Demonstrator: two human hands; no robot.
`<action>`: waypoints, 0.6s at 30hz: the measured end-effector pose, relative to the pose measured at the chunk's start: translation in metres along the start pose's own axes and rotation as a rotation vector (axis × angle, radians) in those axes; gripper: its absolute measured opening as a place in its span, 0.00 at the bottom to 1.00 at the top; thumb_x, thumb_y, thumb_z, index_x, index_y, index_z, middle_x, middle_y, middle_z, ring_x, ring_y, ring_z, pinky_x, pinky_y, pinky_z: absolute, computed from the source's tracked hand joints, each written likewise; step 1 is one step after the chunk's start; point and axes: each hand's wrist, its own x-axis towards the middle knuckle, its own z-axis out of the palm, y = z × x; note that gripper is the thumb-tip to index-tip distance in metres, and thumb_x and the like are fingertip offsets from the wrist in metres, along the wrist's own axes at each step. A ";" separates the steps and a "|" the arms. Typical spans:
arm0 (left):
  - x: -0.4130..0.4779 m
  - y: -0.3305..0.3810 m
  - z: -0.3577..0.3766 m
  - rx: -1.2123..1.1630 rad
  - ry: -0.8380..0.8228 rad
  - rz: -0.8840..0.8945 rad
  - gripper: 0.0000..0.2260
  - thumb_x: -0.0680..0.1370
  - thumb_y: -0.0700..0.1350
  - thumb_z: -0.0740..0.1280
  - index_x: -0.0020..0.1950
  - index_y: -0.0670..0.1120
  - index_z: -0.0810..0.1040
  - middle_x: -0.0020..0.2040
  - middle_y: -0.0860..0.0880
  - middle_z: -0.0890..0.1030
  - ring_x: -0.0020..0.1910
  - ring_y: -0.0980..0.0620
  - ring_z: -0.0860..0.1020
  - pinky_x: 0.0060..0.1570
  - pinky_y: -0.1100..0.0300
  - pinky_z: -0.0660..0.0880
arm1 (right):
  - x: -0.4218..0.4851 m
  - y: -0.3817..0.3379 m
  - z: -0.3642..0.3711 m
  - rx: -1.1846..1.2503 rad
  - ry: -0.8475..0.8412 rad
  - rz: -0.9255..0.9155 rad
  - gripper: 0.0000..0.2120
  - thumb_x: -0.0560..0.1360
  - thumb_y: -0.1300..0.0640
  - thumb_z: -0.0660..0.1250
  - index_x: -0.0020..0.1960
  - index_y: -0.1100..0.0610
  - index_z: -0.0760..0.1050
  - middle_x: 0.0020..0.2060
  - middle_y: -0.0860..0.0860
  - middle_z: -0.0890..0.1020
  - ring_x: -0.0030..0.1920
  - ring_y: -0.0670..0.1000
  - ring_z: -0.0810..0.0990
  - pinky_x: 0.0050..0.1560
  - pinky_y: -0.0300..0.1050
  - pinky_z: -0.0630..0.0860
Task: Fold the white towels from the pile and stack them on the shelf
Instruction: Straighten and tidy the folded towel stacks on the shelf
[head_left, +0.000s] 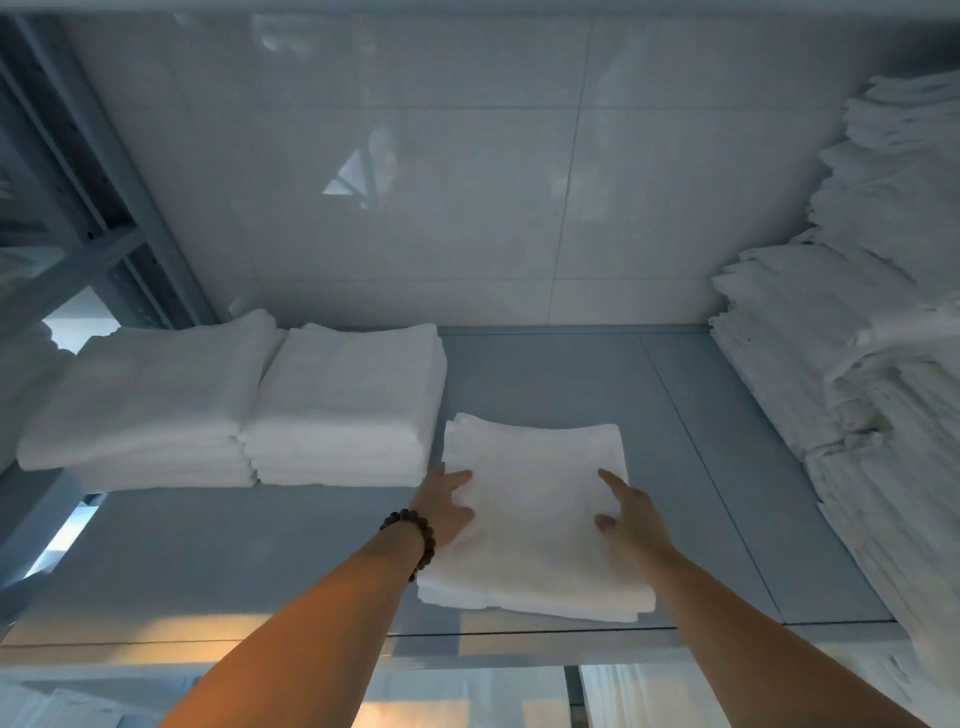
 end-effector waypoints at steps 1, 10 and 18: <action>-0.001 0.004 0.003 0.058 0.021 0.018 0.26 0.77 0.38 0.62 0.74 0.48 0.61 0.77 0.49 0.52 0.74 0.49 0.56 0.69 0.62 0.54 | -0.002 -0.001 0.001 -0.020 0.025 -0.007 0.26 0.78 0.61 0.60 0.74 0.49 0.60 0.68 0.58 0.65 0.59 0.57 0.73 0.54 0.41 0.71; -0.015 0.064 0.002 0.394 0.280 0.272 0.29 0.74 0.33 0.55 0.74 0.47 0.57 0.77 0.51 0.49 0.73 0.44 0.55 0.68 0.56 0.65 | -0.013 -0.024 -0.023 -0.040 0.373 -0.203 0.19 0.77 0.68 0.56 0.66 0.59 0.72 0.65 0.58 0.71 0.62 0.59 0.73 0.66 0.50 0.70; -0.022 0.097 -0.056 0.435 0.483 0.297 0.31 0.72 0.32 0.54 0.75 0.47 0.55 0.77 0.51 0.49 0.67 0.44 0.58 0.57 0.56 0.70 | 0.007 -0.085 -0.055 0.011 0.481 -0.369 0.18 0.75 0.69 0.58 0.59 0.55 0.78 0.63 0.60 0.70 0.57 0.63 0.75 0.62 0.54 0.72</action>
